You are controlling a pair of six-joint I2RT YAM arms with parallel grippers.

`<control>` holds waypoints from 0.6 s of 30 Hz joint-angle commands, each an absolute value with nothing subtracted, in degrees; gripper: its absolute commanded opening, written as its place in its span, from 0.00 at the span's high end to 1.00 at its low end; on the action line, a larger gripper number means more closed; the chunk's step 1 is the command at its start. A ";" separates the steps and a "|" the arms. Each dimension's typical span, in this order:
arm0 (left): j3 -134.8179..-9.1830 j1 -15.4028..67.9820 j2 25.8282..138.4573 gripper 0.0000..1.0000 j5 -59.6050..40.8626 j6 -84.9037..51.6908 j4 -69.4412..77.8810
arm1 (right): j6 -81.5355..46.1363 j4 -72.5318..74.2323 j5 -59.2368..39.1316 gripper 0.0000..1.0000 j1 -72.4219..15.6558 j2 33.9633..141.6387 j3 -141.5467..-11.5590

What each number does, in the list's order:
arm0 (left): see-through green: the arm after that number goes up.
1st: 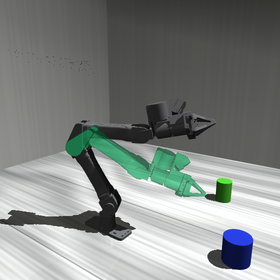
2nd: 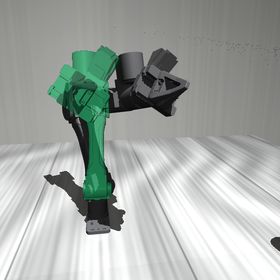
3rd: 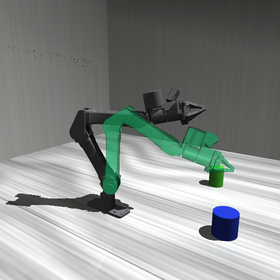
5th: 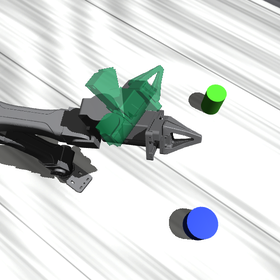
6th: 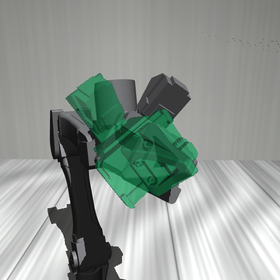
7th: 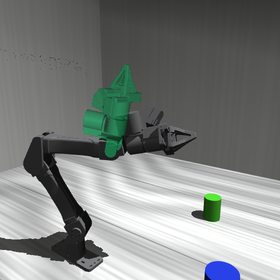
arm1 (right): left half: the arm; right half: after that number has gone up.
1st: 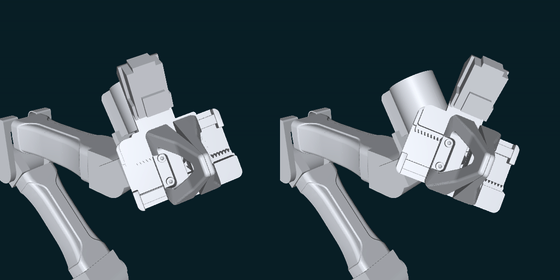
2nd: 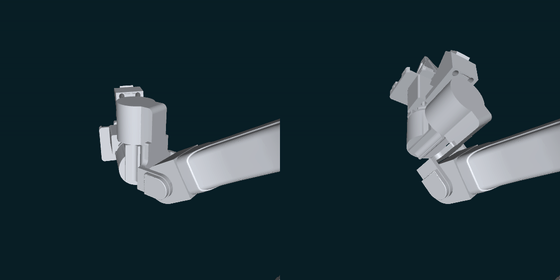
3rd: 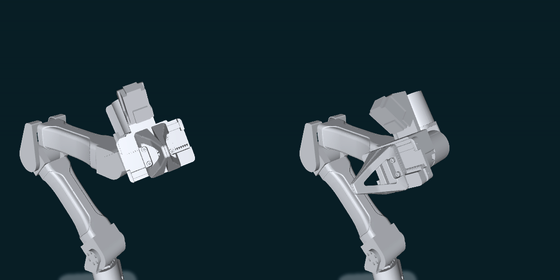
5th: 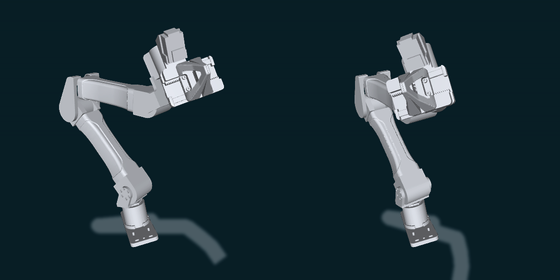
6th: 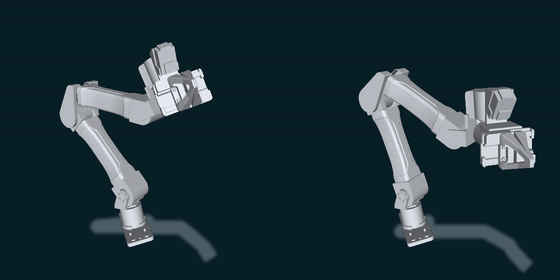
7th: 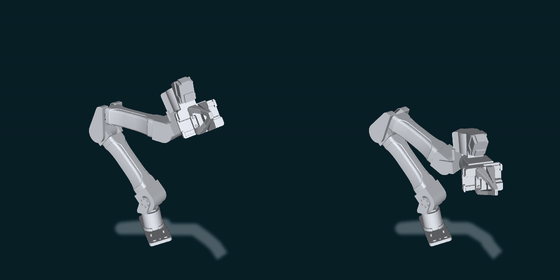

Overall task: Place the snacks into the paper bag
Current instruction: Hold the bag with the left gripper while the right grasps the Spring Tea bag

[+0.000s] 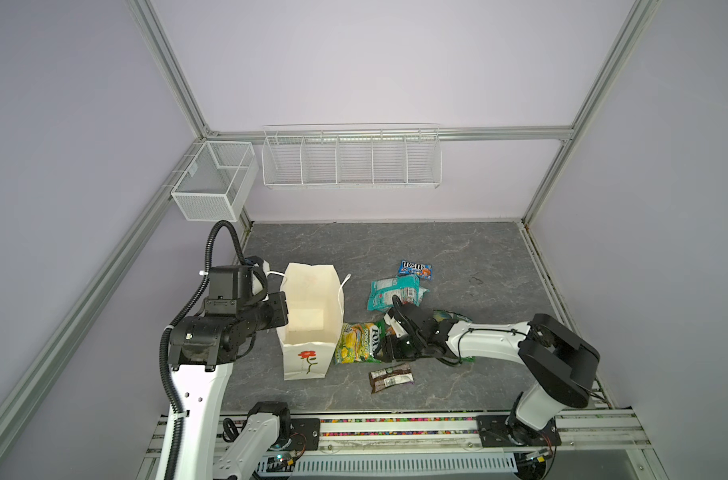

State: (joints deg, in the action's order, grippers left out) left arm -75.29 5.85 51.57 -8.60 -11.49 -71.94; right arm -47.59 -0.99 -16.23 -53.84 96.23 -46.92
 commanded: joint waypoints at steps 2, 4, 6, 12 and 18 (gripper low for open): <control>-75.12 5.54 50.80 1.00 -9.39 -10.37 -73.32 | -49.46 0.38 -13.38 0.40 -54.04 98.20 -48.30; -75.12 5.62 50.69 1.00 -9.40 -10.37 -73.43 | -49.53 0.94 -13.19 0.41 -54.05 98.65 -48.54; -75.23 5.62 50.63 1.00 -9.52 -10.28 -73.48 | -49.57 1.17 -13.05 0.44 -54.11 99.09 -48.77; -74.81 5.58 50.27 1.00 -9.75 -10.42 -72.98 | -49.50 2.86 -13.92 0.53 -54.12 99.74 -49.28; -74.96 5.62 50.27 1.00 -9.85 -10.72 -72.74 | -49.09 3.43 -14.89 0.79 -54.09 99.84 -49.46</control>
State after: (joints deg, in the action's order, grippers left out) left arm -75.00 5.85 50.78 -9.10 -11.31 -71.92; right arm -48.73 2.59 -14.70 -53.89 99.15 -48.42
